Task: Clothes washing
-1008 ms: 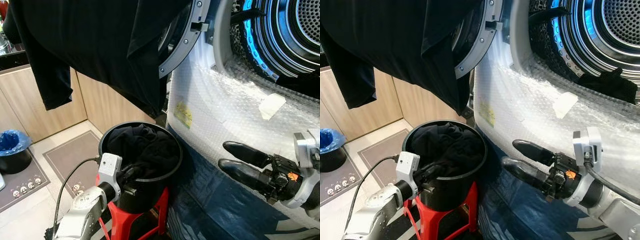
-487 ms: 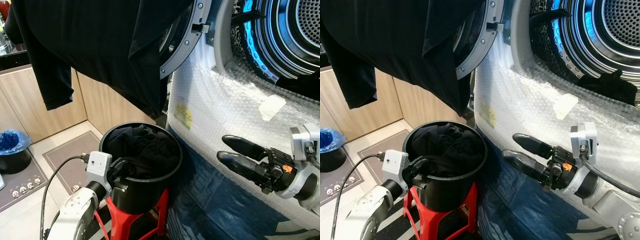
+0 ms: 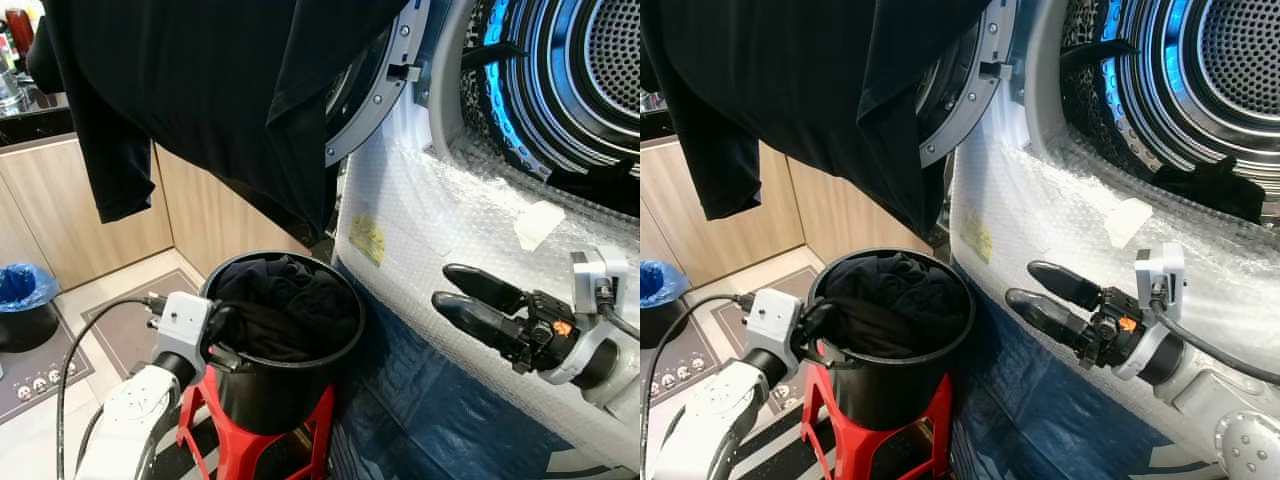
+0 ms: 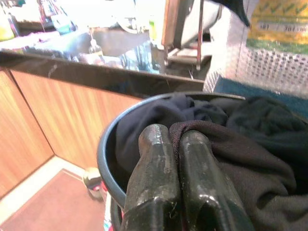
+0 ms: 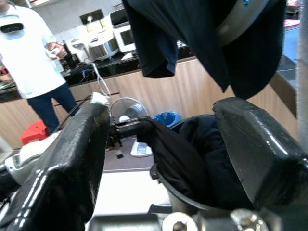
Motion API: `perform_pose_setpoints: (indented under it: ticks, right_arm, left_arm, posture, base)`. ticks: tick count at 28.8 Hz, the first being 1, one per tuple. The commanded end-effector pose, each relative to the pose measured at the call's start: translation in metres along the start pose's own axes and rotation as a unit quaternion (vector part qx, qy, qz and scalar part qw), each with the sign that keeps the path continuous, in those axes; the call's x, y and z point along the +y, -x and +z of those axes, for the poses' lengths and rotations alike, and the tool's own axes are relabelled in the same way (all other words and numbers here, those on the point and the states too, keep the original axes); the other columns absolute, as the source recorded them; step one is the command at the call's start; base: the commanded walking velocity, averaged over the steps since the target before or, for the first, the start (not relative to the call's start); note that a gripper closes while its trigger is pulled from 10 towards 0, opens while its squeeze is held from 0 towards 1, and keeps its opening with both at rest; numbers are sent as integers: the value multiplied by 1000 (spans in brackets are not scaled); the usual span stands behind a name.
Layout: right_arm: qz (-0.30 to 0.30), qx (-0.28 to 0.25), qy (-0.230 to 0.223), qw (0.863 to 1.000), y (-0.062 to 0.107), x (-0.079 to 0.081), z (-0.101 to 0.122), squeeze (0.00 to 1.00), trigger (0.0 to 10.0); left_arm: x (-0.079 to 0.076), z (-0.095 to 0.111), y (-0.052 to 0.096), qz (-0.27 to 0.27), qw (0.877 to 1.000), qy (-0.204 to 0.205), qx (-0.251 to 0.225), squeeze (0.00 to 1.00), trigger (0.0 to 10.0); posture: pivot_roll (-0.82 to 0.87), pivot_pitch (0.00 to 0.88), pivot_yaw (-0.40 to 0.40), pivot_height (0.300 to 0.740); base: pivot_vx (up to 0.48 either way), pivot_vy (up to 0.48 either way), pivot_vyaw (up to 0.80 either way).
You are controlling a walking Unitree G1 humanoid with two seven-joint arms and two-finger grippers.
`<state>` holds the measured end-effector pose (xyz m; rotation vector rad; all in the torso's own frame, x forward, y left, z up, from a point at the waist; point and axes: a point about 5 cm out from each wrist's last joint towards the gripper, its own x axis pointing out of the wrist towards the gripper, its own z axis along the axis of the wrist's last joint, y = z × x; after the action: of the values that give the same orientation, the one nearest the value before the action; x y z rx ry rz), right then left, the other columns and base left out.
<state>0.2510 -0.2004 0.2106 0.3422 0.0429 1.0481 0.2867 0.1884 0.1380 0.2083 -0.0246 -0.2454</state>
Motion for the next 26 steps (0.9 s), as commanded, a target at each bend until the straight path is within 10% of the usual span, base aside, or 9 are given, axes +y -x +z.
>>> perform_pose_setpoints:
  ticks: [1,26]
  right_arm:
    - [-3,4,3,1000,0,-3,-3,0,10000]
    - [-26,2,-15,1000,3,-24,-34,0,10000]
  left_arm:
    - [1,21,-3,-3,999,-24,-38,0,10000]
    - [14,79,-33,-22,988,-78,-133,0,10000]
  posture:
    - [8,0,-135,740]
    - [-6,0,-89,740]
  base:
    - [0,0,0]
    - [0,0,0]
